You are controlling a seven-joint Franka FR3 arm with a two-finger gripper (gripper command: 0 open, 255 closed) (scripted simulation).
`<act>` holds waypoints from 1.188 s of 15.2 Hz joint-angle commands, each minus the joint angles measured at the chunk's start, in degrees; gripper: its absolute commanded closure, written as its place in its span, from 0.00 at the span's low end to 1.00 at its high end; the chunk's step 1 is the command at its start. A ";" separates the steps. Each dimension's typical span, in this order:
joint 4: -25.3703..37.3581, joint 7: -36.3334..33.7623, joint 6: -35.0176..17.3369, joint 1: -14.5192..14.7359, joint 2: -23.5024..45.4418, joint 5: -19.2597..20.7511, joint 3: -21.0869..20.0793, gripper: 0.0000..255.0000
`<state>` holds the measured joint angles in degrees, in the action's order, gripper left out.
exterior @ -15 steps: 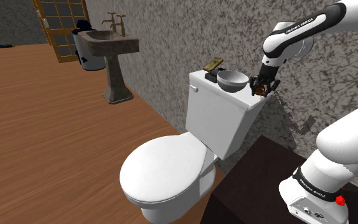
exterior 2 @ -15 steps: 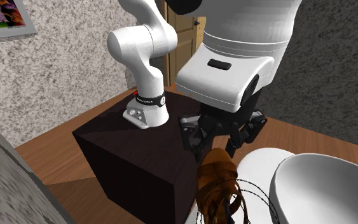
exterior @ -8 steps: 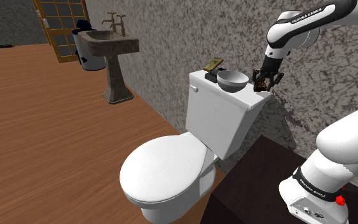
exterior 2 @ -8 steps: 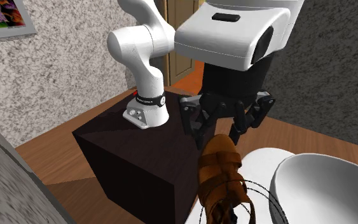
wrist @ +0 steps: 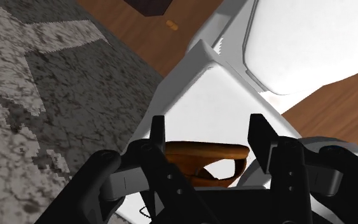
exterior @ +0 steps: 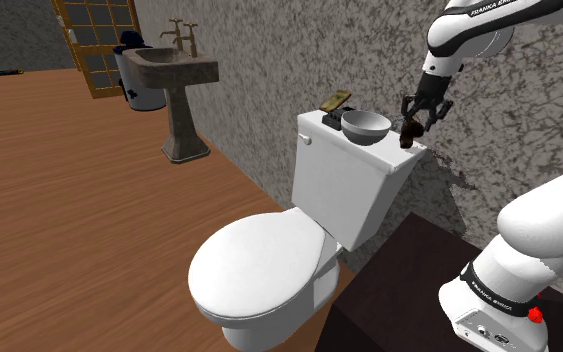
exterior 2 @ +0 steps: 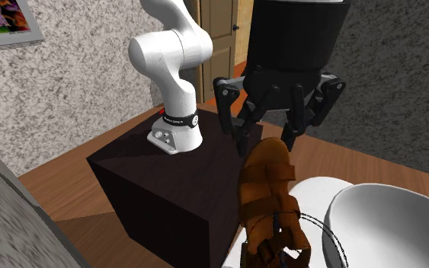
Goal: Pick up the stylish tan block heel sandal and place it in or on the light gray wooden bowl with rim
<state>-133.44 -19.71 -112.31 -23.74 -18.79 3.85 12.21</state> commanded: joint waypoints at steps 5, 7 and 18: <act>3.59 -0.05 4.61 0.04 -1.01 -0.01 -0.25 1.00; 4.41 -0.06 5.61 0.05 -1.19 -0.02 -0.31 1.00; -8.95 45.66 -25.32 6.51 -5.15 7.05 9.95 0.00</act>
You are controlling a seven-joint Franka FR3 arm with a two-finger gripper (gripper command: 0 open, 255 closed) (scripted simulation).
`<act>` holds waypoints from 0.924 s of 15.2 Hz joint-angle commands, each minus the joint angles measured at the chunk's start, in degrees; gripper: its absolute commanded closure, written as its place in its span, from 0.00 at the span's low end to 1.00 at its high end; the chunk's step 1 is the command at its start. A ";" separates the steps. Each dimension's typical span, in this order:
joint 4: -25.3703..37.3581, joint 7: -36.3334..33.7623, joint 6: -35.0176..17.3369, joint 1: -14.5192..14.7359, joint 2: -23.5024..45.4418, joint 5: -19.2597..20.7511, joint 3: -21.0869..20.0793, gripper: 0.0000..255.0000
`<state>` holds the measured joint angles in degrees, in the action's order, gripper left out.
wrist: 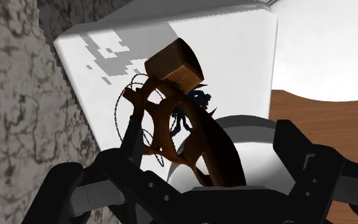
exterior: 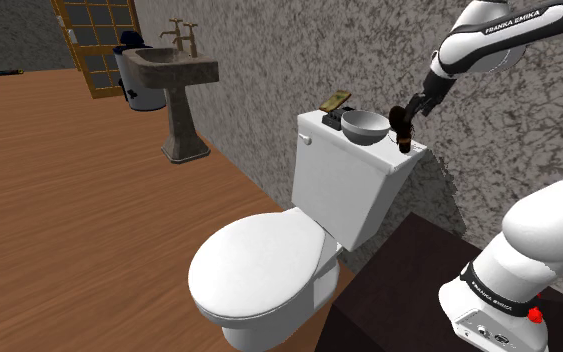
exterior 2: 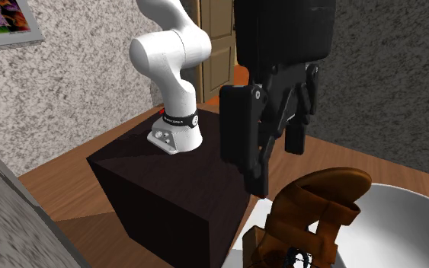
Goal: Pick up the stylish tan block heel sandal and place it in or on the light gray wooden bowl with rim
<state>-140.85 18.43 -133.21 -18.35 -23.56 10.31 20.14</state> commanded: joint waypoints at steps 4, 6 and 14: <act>-2.38 7.94 -7.88 1.65 2.24 0.12 2.94 0.00; -2.72 8.23 -9.62 1.91 3.64 -0.25 3.36 0.00; -2.96 8.49 -10.98 2.14 4.79 -0.60 3.70 0.00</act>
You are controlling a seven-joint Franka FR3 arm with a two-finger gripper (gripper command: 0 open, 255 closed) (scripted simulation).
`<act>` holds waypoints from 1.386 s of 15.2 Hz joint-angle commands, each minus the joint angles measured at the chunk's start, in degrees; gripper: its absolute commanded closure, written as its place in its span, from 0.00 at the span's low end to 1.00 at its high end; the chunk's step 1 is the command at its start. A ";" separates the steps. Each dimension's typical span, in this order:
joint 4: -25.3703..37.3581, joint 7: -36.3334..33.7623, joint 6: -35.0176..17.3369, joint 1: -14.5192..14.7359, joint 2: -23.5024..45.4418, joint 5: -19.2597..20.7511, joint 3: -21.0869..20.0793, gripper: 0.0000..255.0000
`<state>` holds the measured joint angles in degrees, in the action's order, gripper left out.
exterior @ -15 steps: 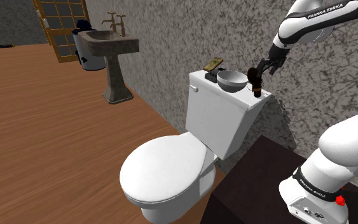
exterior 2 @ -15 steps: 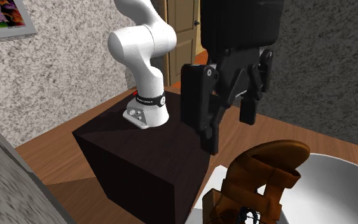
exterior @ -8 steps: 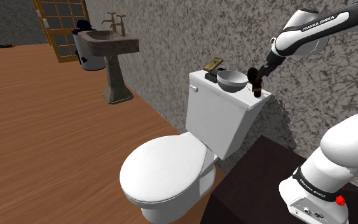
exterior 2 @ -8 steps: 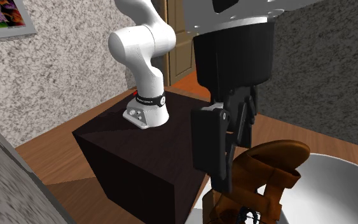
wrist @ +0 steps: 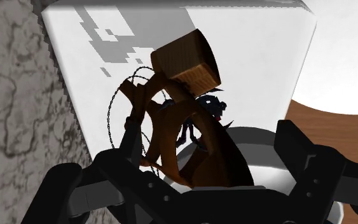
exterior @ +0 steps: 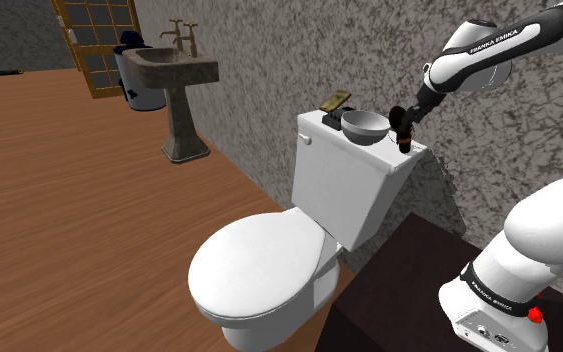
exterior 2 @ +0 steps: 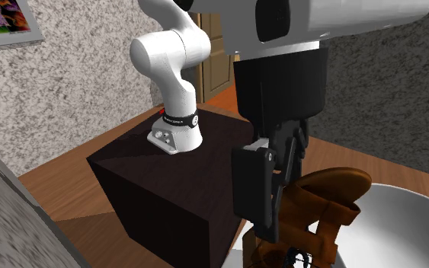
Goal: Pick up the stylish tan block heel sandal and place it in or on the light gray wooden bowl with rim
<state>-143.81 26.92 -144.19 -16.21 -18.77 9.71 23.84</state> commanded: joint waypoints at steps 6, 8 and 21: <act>0.07 0.04 0.07 -0.01 -0.01 -0.01 0.02 1.00; 0.29 0.15 0.12 0.04 0.15 -0.10 0.10 1.00; 4.92 -0.59 8.58 -0.19 -3.74 0.39 -1.38 1.00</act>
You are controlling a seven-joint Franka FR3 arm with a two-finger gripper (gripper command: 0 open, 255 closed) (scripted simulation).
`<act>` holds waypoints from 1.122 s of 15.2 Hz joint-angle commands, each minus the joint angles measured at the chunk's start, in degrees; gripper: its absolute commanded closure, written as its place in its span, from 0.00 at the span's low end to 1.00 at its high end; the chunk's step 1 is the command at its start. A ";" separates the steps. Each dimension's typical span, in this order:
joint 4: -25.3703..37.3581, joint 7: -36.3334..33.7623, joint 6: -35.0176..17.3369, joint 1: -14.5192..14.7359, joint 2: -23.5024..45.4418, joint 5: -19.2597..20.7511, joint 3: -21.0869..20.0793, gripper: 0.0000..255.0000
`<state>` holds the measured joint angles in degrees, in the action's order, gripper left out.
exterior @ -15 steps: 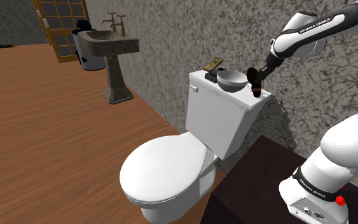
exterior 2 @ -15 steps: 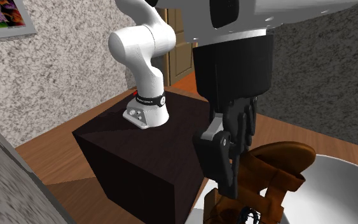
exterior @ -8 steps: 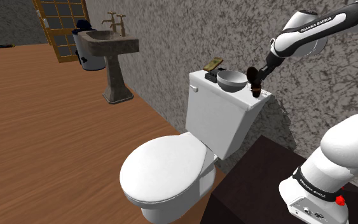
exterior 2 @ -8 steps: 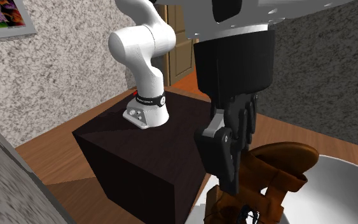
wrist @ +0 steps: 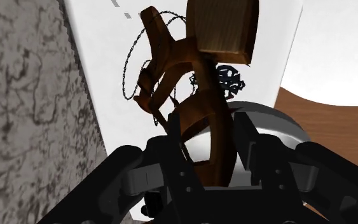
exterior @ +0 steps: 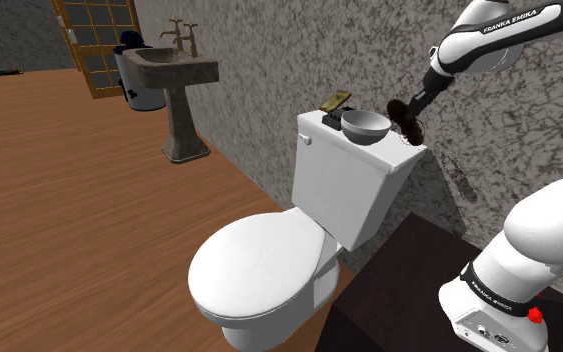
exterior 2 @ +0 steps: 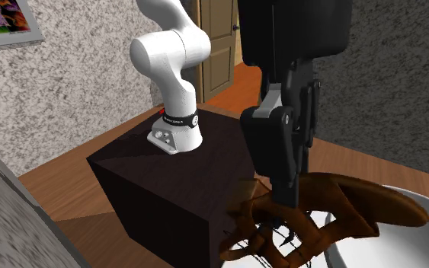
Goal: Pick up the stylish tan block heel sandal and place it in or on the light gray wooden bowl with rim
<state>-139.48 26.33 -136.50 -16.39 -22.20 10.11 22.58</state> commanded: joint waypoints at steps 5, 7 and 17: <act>3.48 -0.10 5.01 0.02 -1.57 -0.08 -0.73 1.00; 4.71 -0.12 6.63 0.05 -1.97 -0.14 -0.96 1.00; 11.50 -0.04 14.52 0.34 -3.08 -0.62 -1.94 1.00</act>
<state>-128.94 26.19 -122.88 -16.10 -25.32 9.59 20.67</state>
